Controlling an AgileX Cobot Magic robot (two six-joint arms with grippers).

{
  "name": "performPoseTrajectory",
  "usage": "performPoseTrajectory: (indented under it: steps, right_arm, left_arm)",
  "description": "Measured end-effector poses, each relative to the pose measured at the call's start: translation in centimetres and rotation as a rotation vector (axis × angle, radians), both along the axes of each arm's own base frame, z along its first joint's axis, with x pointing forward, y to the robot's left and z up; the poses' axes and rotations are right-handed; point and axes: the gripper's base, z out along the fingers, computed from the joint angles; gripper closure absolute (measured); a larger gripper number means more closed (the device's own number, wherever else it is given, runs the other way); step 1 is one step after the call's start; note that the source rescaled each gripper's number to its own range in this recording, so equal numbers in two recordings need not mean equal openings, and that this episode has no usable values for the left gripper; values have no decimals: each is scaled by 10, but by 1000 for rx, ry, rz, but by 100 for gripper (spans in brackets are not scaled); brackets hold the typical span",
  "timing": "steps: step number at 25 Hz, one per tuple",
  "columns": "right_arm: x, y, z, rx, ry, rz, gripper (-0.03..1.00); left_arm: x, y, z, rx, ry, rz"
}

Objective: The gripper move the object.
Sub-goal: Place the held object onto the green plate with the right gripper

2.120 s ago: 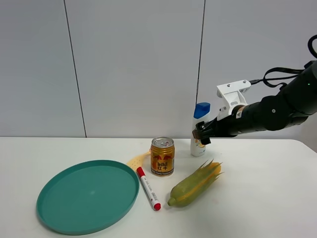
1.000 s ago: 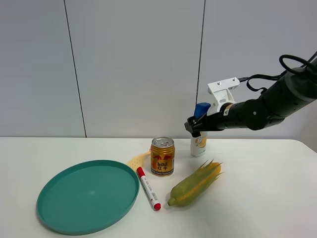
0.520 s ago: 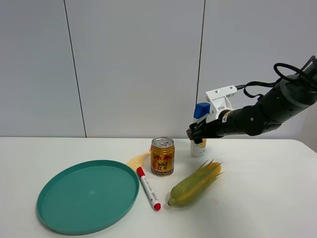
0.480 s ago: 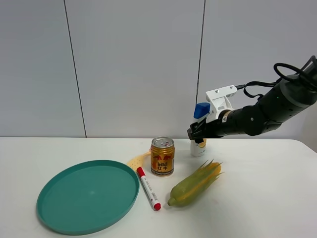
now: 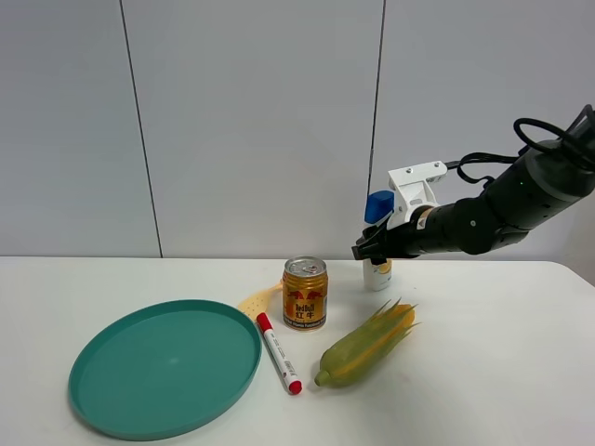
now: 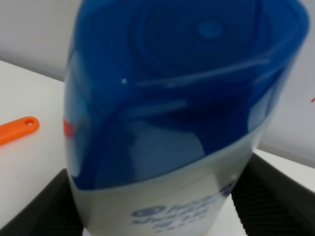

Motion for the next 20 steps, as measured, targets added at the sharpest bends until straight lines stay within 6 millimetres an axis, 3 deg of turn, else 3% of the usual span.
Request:
performPoseTrajectory:
  steps: [4,7,15,20]
  right_arm:
    - [-1,0,6,-4,8,-2,96]
    - [-4,-2,22,-11,18,-6,96]
    - [-23,-5,100,40,6,-37,96]
    - [-51,20,140,41,25,22,96]
  left_arm:
    - [0,0,0,0,0,0]
    - [0,0,0,0,0,0]
    - [0,0,0,0,0,0]
    - [0,0,0,0,0,0]
